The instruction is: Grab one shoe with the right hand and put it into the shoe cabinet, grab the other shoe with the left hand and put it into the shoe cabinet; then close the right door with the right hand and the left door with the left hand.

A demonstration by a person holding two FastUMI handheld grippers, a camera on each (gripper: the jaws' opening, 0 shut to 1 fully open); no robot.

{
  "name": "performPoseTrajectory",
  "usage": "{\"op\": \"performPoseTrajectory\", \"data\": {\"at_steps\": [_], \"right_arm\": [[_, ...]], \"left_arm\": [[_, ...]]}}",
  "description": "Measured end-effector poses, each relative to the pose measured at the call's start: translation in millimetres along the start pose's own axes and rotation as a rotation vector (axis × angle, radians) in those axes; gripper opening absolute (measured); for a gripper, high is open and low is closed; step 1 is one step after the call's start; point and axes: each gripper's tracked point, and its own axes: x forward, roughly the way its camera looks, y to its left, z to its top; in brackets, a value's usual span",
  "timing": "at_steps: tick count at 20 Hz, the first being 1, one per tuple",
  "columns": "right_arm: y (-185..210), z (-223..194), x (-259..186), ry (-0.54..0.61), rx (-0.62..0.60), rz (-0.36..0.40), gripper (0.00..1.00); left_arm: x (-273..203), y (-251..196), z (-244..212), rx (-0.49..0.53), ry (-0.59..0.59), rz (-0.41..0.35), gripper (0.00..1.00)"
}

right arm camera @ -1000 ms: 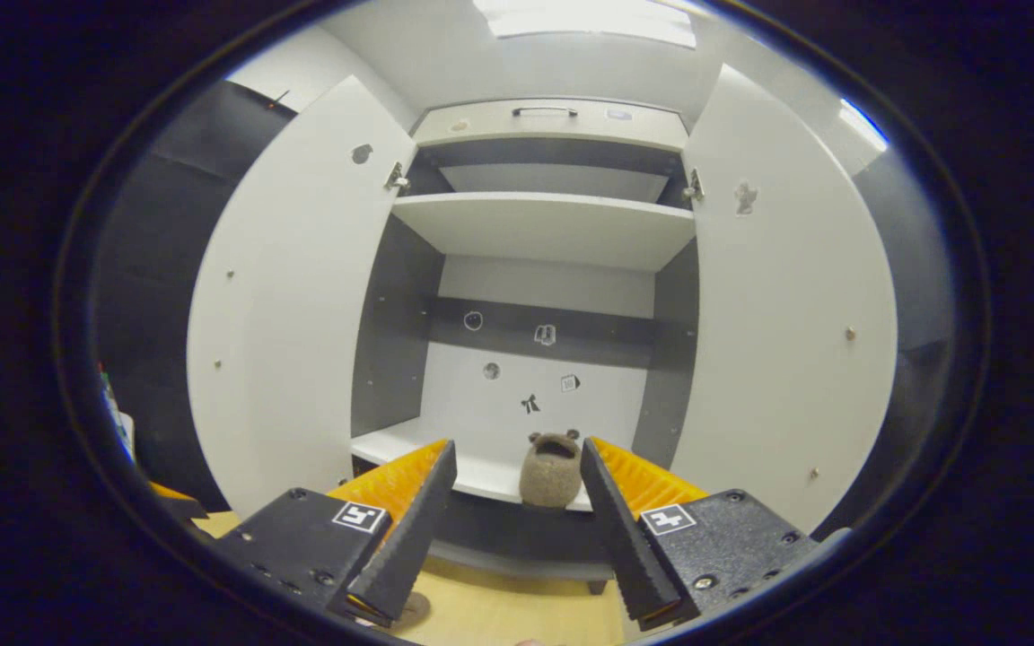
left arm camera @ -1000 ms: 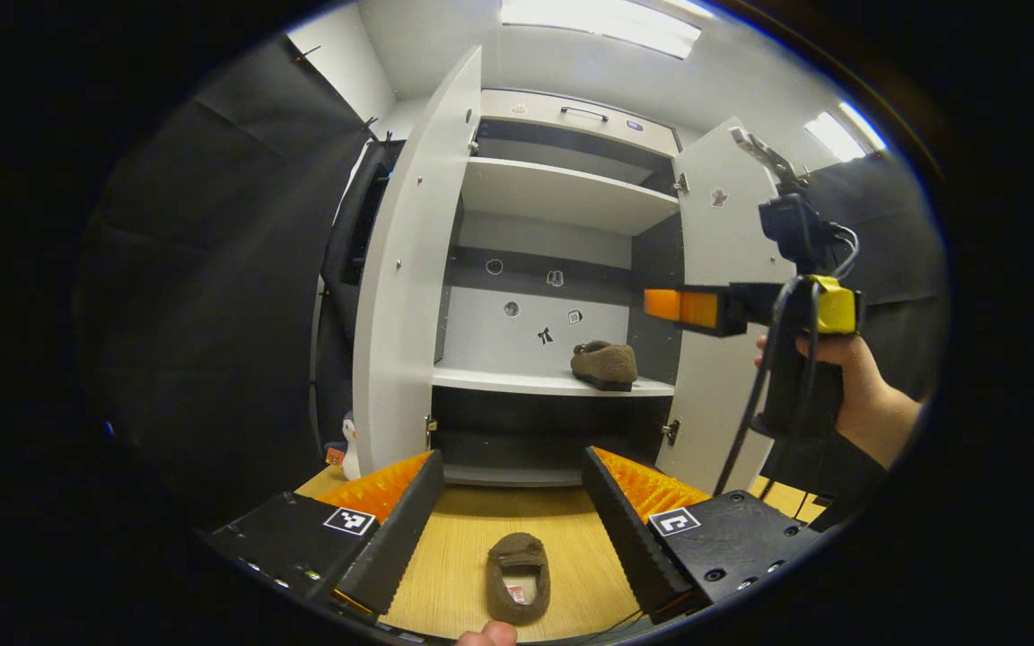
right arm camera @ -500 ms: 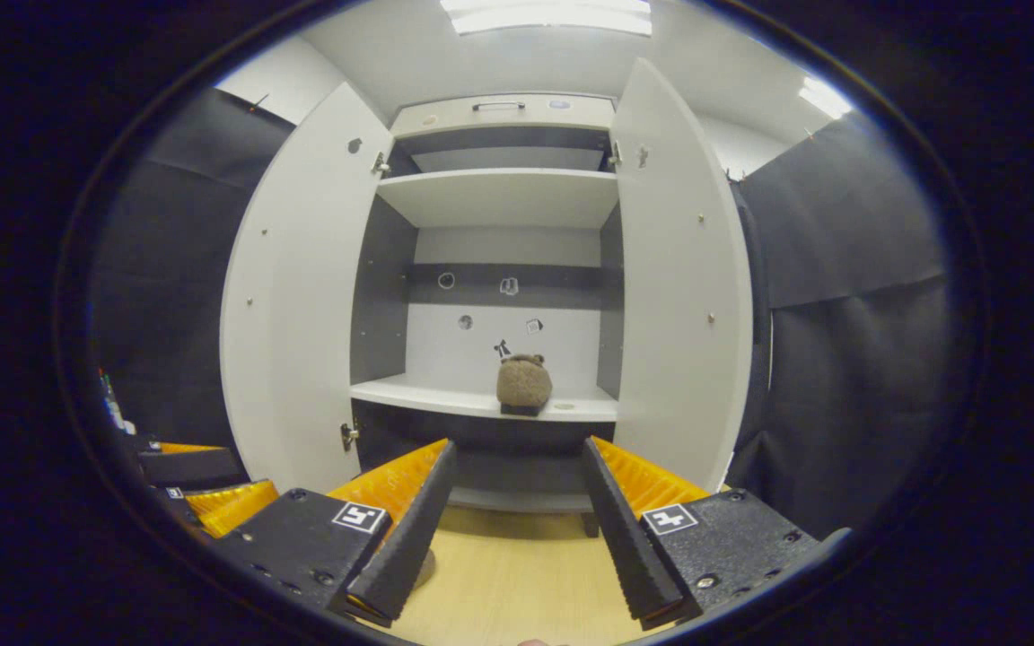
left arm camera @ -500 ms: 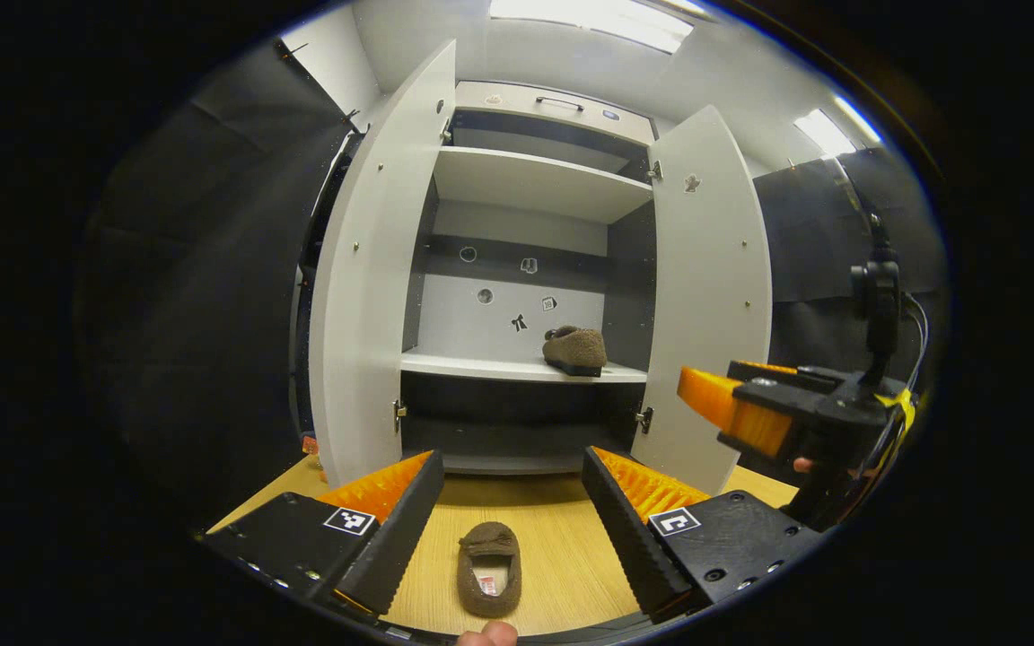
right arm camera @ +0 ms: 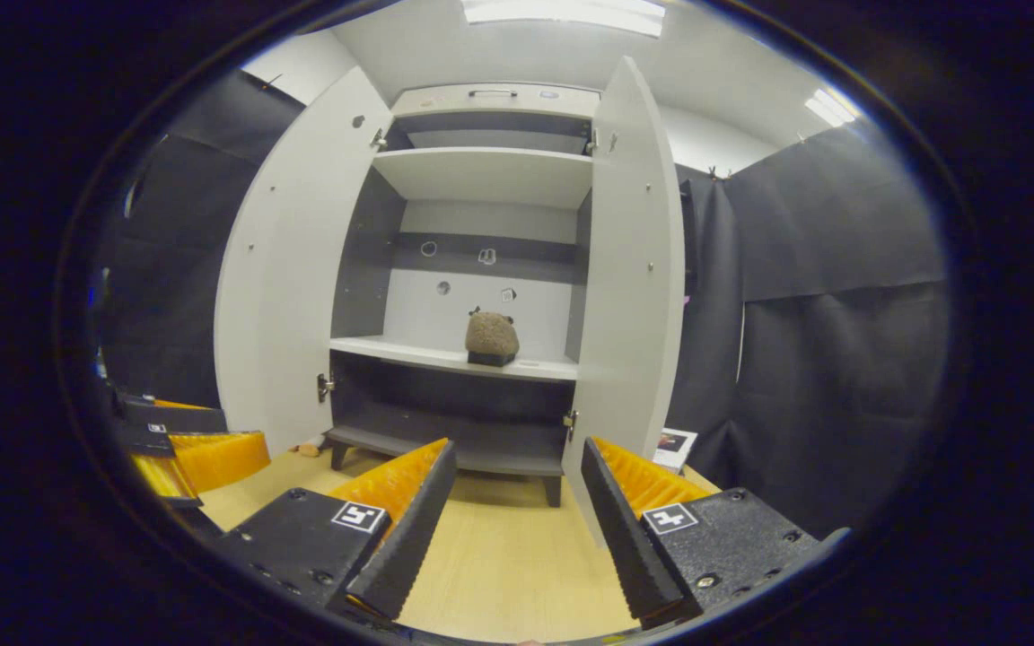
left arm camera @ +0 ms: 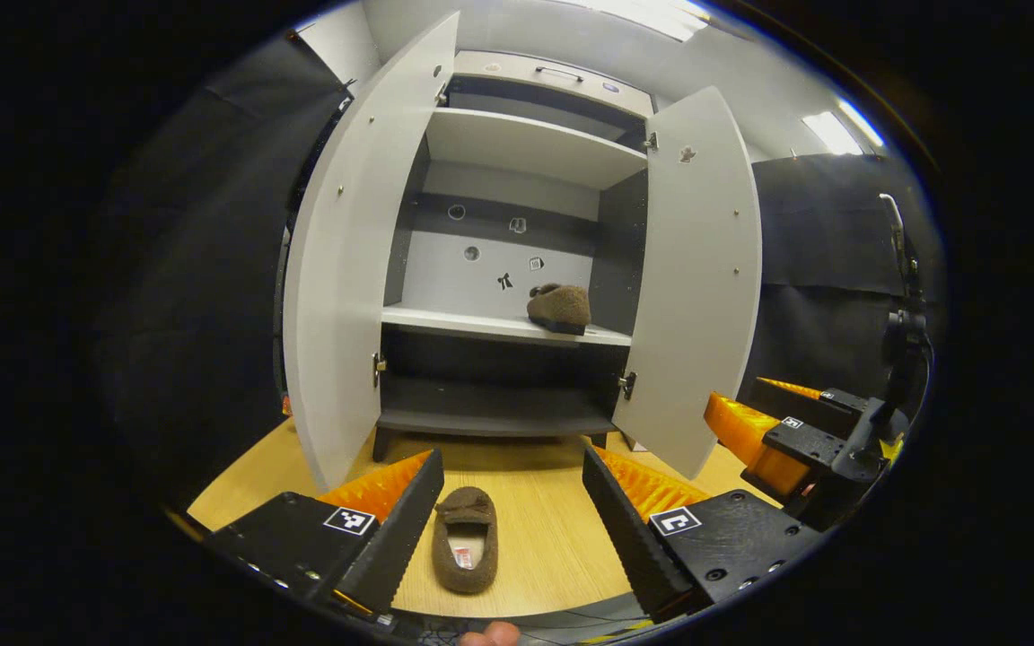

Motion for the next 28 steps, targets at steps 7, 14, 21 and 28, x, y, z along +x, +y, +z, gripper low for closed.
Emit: {"op": "performPoseTrajectory", "data": {"at_steps": [7, 14, 21, 28], "right_arm": [[8.4, -0.7, -9.4, 0.006, 0.028, 0.026, 0.89], [-10.7, -14.6, -18.4, 0.057, 0.05, -0.031, 0.89], [-34.6, -27.9, -18.0, 0.109, 0.071, -0.11, 0.89], [-43.8, -34.7, -20.4, 0.129, 0.078, -0.137, 0.89]], "left_arm": [[44.2, 46.6, -69.4, -0.033, 0.244, 0.054, 0.95], [70.2, 85.1, -172.4, -0.068, 0.464, 0.101, 0.95], [104.1, 115.5, -218.2, -0.068, 0.543, 0.124, 0.94], [140.0, 118.5, -220.8, -0.179, 0.506, 0.13, 0.78]]}}
